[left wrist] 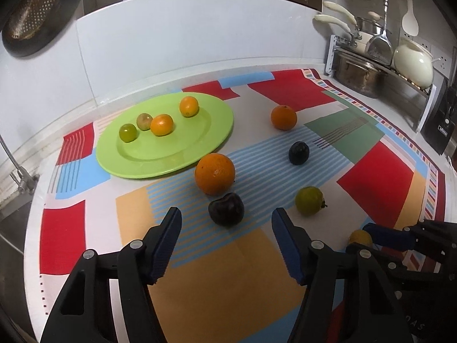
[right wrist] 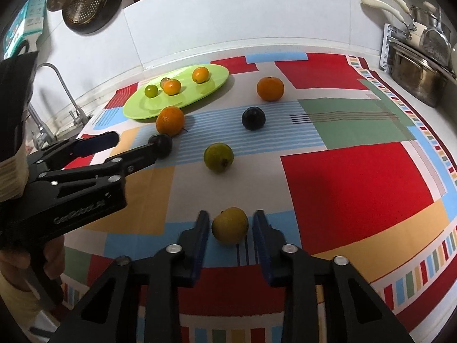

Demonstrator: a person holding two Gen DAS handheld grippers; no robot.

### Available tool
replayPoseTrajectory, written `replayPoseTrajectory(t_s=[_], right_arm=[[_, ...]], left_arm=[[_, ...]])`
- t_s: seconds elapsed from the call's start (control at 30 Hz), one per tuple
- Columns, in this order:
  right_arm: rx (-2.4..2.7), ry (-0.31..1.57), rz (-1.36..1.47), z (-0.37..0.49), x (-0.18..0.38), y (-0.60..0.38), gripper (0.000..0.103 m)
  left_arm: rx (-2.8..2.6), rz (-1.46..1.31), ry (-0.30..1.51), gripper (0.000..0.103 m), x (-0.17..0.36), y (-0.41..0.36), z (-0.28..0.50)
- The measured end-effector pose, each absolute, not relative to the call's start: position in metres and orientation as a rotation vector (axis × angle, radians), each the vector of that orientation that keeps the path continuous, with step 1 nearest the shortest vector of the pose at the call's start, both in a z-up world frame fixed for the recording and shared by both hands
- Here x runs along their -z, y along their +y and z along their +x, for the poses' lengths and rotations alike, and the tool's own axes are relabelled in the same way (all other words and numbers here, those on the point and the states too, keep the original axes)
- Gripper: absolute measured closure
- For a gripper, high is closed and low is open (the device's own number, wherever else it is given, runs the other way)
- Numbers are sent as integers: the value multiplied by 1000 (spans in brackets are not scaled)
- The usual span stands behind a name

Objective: Organize fruits
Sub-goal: 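Close the left tool on the dark plum while the right tool grasps the yellow fruit, then carry the plum in the left tool over the plate while the right tool carries its fruit there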

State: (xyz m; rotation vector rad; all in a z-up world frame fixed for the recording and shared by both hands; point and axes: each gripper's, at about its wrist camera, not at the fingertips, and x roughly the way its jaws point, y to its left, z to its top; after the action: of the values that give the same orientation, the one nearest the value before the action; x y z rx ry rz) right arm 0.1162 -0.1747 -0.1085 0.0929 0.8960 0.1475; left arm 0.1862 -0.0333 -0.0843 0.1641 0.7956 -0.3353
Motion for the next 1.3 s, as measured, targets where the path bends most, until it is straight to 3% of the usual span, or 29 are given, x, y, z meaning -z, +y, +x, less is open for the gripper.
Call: replayPoseTrajectory(t_s=[0.3,0.53,1.3], right_arm=[[-121,816,94,136,94,-182,75],[-124,788,81,149,90,-184,75],[-211,772,63,139,64,-185,75]], left_arm=[[332,120,855,54,97,-36,206],[326,109,888,72,106,-36,215],[308,90,804,72,56,-32,176]])
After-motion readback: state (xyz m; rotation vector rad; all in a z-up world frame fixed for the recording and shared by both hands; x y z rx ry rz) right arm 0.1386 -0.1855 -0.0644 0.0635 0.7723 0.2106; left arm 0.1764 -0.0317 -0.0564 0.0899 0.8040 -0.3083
